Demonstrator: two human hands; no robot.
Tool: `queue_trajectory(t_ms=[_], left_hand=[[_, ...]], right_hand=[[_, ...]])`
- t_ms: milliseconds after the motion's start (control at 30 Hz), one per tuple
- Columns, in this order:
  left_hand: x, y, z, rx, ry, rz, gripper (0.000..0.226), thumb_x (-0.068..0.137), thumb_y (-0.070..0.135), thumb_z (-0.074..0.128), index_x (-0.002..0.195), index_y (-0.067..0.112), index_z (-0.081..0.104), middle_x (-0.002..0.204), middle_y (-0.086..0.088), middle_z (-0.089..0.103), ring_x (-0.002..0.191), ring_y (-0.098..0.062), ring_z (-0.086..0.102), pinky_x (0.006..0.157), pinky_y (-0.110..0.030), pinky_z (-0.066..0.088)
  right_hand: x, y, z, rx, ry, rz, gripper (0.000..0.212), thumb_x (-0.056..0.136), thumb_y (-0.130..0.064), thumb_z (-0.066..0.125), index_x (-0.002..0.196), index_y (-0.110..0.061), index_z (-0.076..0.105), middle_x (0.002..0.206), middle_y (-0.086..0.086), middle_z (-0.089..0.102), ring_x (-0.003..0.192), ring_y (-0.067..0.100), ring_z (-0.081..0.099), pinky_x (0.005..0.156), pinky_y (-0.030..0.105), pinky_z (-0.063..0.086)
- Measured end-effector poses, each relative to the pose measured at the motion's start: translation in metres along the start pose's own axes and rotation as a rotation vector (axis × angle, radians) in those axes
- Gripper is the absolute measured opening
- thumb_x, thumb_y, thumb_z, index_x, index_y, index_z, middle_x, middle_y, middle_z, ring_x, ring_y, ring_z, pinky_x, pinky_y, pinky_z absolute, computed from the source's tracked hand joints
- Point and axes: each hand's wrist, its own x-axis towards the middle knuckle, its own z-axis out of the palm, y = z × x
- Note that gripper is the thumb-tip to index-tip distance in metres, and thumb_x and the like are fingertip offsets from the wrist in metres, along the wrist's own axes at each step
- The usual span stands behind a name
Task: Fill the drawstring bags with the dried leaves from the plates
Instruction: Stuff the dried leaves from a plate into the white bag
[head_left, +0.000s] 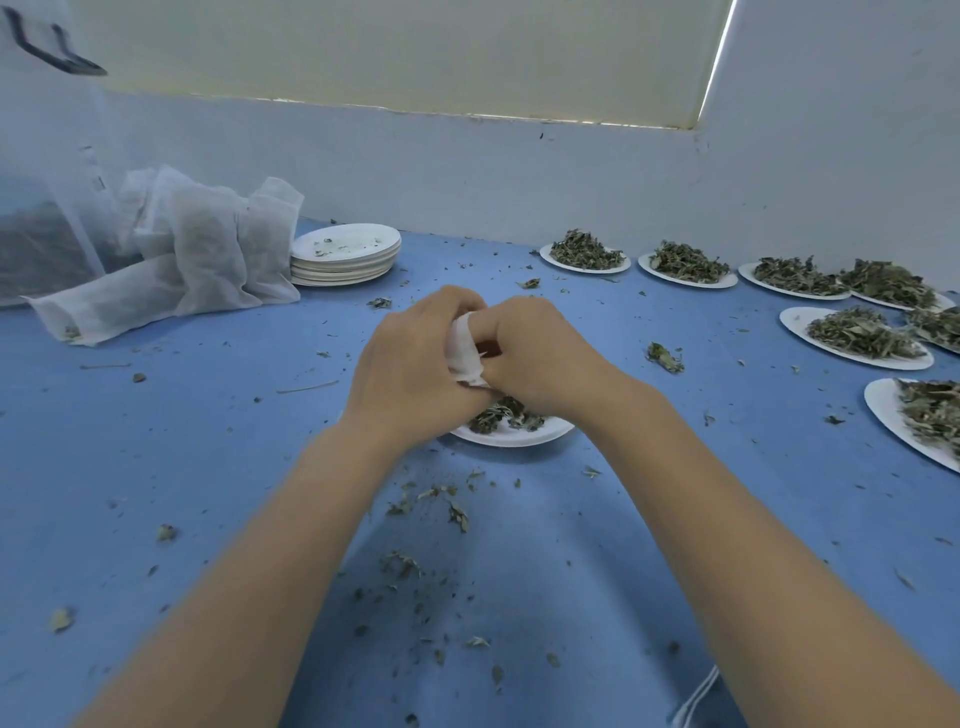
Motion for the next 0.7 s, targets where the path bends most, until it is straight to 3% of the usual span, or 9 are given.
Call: queue_trajectory(t_ms=[100, 167, 233, 300, 400, 467, 567, 700], left_hand=[[0.003, -0.007, -0.009, 0.032, -0.114, -0.026, 0.064, 0.055, 0.035, 0.08, 0.111, 0.029, 0.05, 0.097, 0.013, 0.059, 0.085, -0.016, 0.056, 0.071, -0.031, 0.046], [0.004, -0.014, -0.016, 0.092, -0.151, -0.038, 0.061, 0.058, 0.032, 0.08, 0.111, 0.029, 0.05, 0.096, 0.011, 0.059, 0.084, -0.019, 0.057, 0.071, -0.034, 0.048], [0.004, -0.021, -0.023, 0.126, -0.146, -0.072, 0.052, 0.062, 0.025, 0.076, 0.107, 0.031, 0.052, 0.093, 0.009, 0.059, 0.08, -0.022, 0.059, 0.067, -0.035, 0.05], [0.005, -0.028, -0.027, 0.18, -0.114, -0.107, 0.045, 0.065, 0.022, 0.073, 0.102, 0.033, 0.052, 0.09, 0.01, 0.058, 0.078, -0.02, 0.058, 0.064, -0.03, 0.045], [0.005, -0.039, -0.03, 0.242, -0.055, -0.162, 0.043, 0.067, 0.022, 0.07, 0.106, 0.028, 0.053, 0.091, 0.011, 0.054, 0.083, -0.019, 0.05, 0.068, -0.029, 0.037], [0.004, -0.044, -0.029, 0.261, -0.04, -0.192, 0.042, 0.069, 0.021, 0.069, 0.107, 0.026, 0.053, 0.092, 0.01, 0.053, 0.084, -0.02, 0.05, 0.068, -0.029, 0.036], [0.002, -0.049, -0.027, 0.242, -0.023, -0.222, 0.042, 0.071, 0.021, 0.069, 0.109, 0.023, 0.053, 0.091, 0.009, 0.052, 0.084, -0.02, 0.049, 0.069, -0.03, 0.036], [-0.001, -0.052, -0.025, 0.235, -0.019, -0.245, 0.044, 0.071, 0.021, 0.069, 0.112, 0.022, 0.053, 0.092, 0.01, 0.05, 0.085, -0.019, 0.047, 0.07, -0.029, 0.035]], right_hand=[[-0.002, 0.003, -0.009, 0.086, -0.05, 0.015, 0.041, 0.076, 0.004, 0.058, 0.065, -0.036, 0.064, 0.062, -0.013, 0.063, 0.059, 0.0, 0.05, 0.057, 0.018, 0.039], [-0.005, 0.005, -0.015, 0.137, -0.043, 0.026, 0.037, 0.076, 0.006, 0.057, 0.085, -0.026, 0.074, 0.078, -0.006, 0.072, 0.066, 0.0, 0.059, 0.061, 0.021, 0.046], [-0.006, 0.008, -0.02, 0.23, 0.029, 0.028, 0.033, 0.077, 0.004, 0.059, 0.095, -0.019, 0.075, 0.087, -0.006, 0.074, 0.077, -0.001, 0.066, 0.07, 0.018, 0.052], [-0.007, 0.013, -0.023, 0.333, 0.15, 0.041, 0.021, 0.08, -0.007, 0.067, 0.091, -0.023, 0.075, 0.087, -0.01, 0.073, 0.081, -0.001, 0.066, 0.08, 0.018, 0.051], [-0.005, 0.02, -0.018, 0.089, 0.186, 0.103, 0.013, 0.084, -0.023, 0.065, 0.092, -0.032, 0.071, 0.08, -0.016, 0.068, 0.075, -0.002, 0.061, 0.071, 0.012, 0.045], [-0.004, 0.021, -0.008, -0.072, 0.036, 0.171, 0.021, 0.082, -0.034, 0.064, 0.103, -0.033, 0.066, 0.086, -0.016, 0.062, 0.08, 0.002, 0.058, 0.066, 0.012, 0.042], [-0.001, 0.021, 0.01, -0.22, -0.144, 0.225, 0.045, 0.076, -0.049, 0.067, 0.117, -0.032, 0.058, 0.098, -0.009, 0.058, 0.089, 0.01, 0.054, 0.066, 0.022, 0.041], [0.001, 0.018, 0.025, -0.333, -0.157, 0.19, 0.039, 0.083, -0.046, 0.062, 0.113, -0.022, 0.064, 0.102, 0.0, 0.063, 0.093, 0.016, 0.057, 0.075, 0.029, 0.048]])
